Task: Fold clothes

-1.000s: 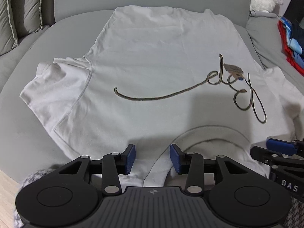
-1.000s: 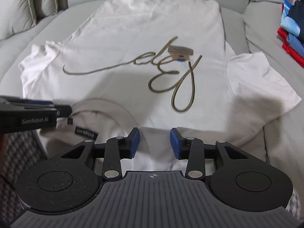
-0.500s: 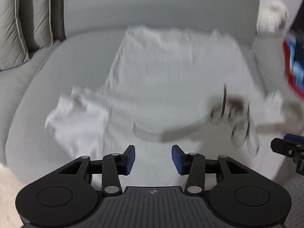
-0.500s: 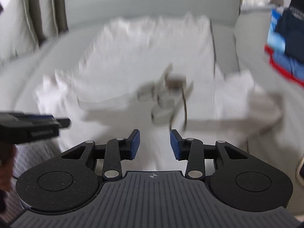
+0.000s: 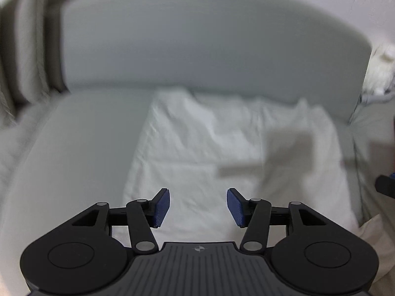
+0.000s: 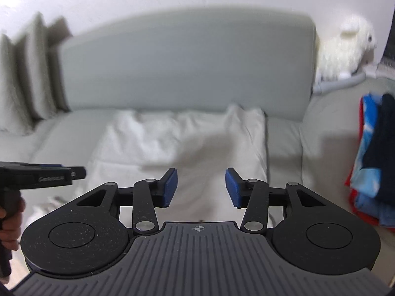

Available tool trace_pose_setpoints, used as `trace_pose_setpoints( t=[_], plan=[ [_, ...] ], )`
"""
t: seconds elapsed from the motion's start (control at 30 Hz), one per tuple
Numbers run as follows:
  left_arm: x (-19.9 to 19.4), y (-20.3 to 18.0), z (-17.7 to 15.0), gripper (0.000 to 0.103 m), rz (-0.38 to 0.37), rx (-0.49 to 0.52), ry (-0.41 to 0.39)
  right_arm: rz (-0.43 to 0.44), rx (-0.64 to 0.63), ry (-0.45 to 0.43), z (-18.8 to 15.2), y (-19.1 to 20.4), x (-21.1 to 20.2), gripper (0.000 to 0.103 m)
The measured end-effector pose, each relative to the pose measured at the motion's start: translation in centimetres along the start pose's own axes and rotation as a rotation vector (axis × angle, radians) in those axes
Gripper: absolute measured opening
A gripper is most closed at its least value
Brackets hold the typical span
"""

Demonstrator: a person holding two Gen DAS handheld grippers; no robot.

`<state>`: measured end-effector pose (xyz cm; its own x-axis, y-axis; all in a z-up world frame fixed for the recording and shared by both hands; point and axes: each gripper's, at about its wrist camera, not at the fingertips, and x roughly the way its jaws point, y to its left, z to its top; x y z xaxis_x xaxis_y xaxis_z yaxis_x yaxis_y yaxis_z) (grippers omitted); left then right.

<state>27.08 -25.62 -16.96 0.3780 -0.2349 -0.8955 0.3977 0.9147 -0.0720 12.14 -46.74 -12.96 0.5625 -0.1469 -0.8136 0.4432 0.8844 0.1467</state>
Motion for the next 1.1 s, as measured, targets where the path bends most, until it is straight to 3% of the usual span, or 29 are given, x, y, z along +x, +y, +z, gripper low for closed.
trace_pose_setpoints(
  t=[0.1,0.17,0.3,0.43,0.57,0.67,0.83,0.97,1.0,1.03,1.1],
  plan=[
    [4.4,0.0,-0.9,0.043,0.023,-0.004,0.035,0.001,0.043,0.046,-1.0,-0.9,4.6,0.046],
    [5.4,0.3,-0.3,0.042,0.028,-0.002,0.013,0.004,0.058,0.072,-1.0,-1.5,7.1,0.046],
    [5.3,2.3,4.3,0.047,0.01,-0.04,-0.111,0.017,0.053,-0.036,2.2,-3.2,8.1,0.047],
    [7.3,4.8,9.1,0.05,0.059,-0.105,-0.144,-0.034,0.021,-0.105,5.5,-5.4,10.3,0.047],
    [10.0,6.4,12.2,0.052,0.115,-0.116,-0.16,-0.072,0.08,-0.111,8.0,-8.5,13.4,0.048],
    [12.0,6.9,14.1,0.053,0.129,-0.081,-0.18,-0.09,0.148,-0.106,9.2,-11.0,16.4,0.049],
    [15.9,7.8,15.8,0.053,0.14,-0.054,-0.138,-0.064,0.232,-0.082,10.2,-13.0,20.2,0.049],
    [16.6,7.4,16.2,0.051,0.141,0.024,-0.168,-0.026,0.246,-0.067,10.6,-13.6,22.8,0.049],
    [16.7,7.2,16.3,0.048,0.138,0.053,-0.173,-0.036,0.194,-0.059,10.7,-13.1,23.2,0.049],
    [16.8,7.0,16.3,0.039,0.134,0.081,-0.179,-0.046,0.146,-0.051,10.9,-12.5,23.6,0.039],
    [16.3,6.6,16.0,0.007,0.118,0.119,-0.207,-0.049,0.064,-0.044,10.9,-11.5,23.6,0.008]
  ],
)
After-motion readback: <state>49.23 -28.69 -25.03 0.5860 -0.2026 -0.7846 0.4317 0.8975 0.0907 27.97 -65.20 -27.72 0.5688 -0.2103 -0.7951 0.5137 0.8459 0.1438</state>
